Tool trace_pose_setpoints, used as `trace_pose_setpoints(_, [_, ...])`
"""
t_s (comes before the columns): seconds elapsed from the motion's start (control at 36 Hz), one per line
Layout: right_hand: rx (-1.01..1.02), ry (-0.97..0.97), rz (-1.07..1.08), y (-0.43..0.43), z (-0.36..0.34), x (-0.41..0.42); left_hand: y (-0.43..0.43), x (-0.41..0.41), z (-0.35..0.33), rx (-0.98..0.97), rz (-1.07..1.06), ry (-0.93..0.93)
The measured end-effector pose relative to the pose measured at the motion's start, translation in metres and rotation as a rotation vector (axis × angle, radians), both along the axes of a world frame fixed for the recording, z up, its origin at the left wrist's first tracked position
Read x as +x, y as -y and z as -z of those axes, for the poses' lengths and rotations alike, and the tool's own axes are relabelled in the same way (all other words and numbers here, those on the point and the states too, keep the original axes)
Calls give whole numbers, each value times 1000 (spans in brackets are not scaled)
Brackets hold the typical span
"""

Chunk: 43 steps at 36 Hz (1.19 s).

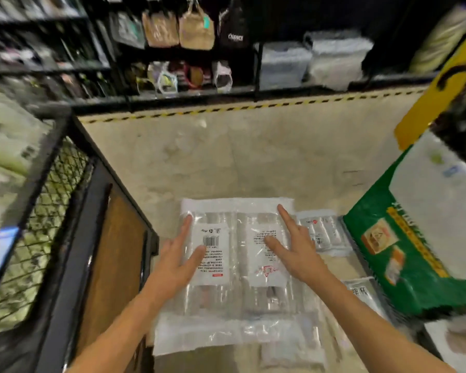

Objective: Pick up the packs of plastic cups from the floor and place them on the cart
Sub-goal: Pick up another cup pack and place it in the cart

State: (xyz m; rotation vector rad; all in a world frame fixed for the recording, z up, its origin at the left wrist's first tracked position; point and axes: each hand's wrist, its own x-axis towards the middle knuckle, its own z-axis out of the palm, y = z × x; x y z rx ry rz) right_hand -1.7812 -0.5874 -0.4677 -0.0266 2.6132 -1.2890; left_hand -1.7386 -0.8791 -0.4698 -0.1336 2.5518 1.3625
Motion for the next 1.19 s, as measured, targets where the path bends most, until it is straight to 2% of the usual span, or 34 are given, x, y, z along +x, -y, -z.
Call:
trace_pose_setpoints(0.17, [-57, -80, 34, -46, -192, 2, -47, -7, -212, -41, 86, -95])
trace_pose_setpoints(0.31, [-132, -93, 89, -91, -290, 23, -88, -6, -322, -94, 147, -131])
trace_pose_setpoints(0.39, [-102, -143, 142, -121, -332, 37, -119, -7, -364, -105, 164, -170])
trace_pose_setpoints(0.53, [-105, -190, 280, -170, -376, 74, -170, -16, -401, -101, 302, -250])
trace_pose_setpoints(0.64, [-92, -220, 414, -205, -403, 121, -217, -15, -419, -71, 408, -226])
trace_pose_setpoints(0.83, [-131, -253, 754, -257, -423, 227, -313, 14, -448, 29, 727, -196])
trace_pose_setpoints(1.03, [-194, -291, 1093, -286, -431, 380, -412, 100, -463, 62, 1095, -201])
trace_pose_setpoints(1.19, [-68, -329, 1417, -288, -426, 531, -491, 213, -458, 102, 1389, -143])
